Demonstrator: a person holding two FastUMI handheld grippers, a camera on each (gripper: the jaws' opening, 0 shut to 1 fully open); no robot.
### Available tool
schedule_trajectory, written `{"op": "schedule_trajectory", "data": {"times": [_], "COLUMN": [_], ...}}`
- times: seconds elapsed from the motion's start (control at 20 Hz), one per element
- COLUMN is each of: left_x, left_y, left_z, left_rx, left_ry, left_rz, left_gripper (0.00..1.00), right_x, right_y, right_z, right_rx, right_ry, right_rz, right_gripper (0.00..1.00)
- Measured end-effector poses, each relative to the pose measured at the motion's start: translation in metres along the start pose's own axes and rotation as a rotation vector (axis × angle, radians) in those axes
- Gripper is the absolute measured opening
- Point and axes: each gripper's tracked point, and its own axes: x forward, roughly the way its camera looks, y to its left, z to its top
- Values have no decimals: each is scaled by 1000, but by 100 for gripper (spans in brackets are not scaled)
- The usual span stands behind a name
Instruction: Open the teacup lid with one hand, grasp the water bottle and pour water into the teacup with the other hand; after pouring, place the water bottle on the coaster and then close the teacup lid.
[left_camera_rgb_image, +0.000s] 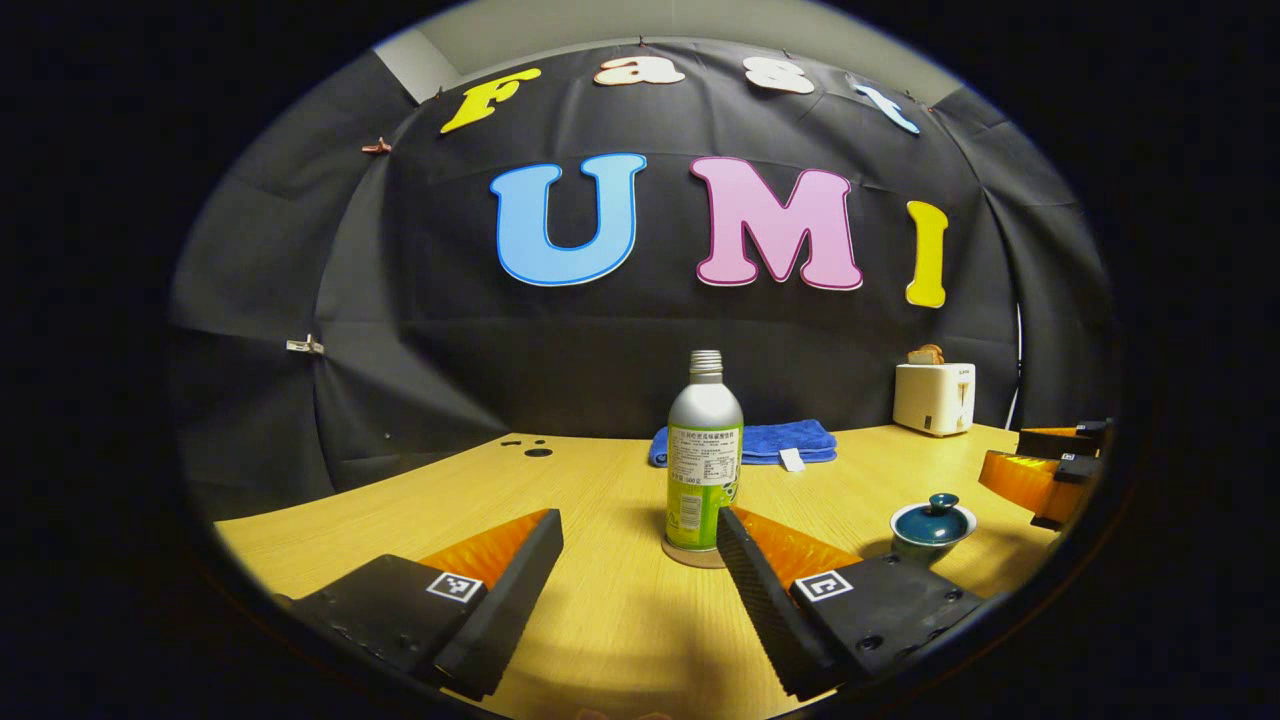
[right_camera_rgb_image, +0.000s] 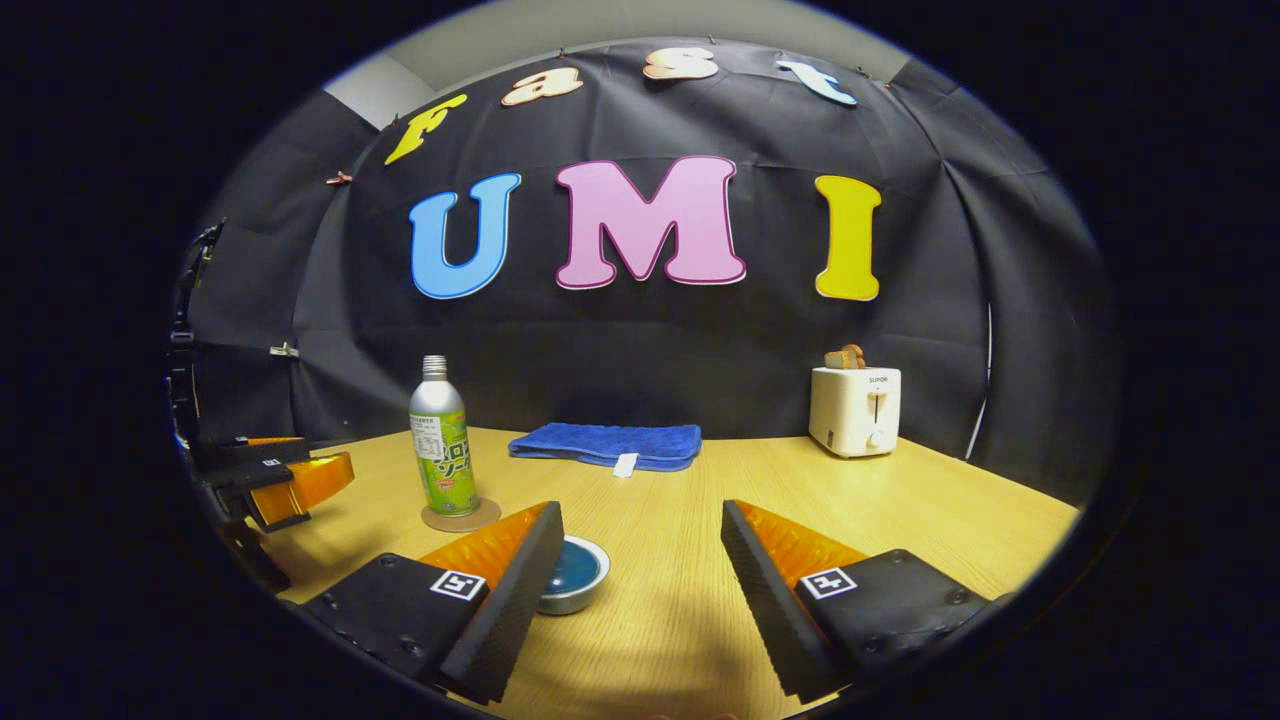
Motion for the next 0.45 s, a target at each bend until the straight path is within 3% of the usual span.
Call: {"op": "schedule_trajectory", "data": {"times": [0.45], "left_x": [-2], "left_y": [-26], "left_z": [1], "left_rx": [3], "left_ry": [-4], "left_rz": [-85], "left_gripper": [98], "right_x": [0], "right_y": [-5], "right_z": [-1], "right_rx": [-1], "right_ry": [-1], "right_rz": [-29], "right_gripper": [98]}}
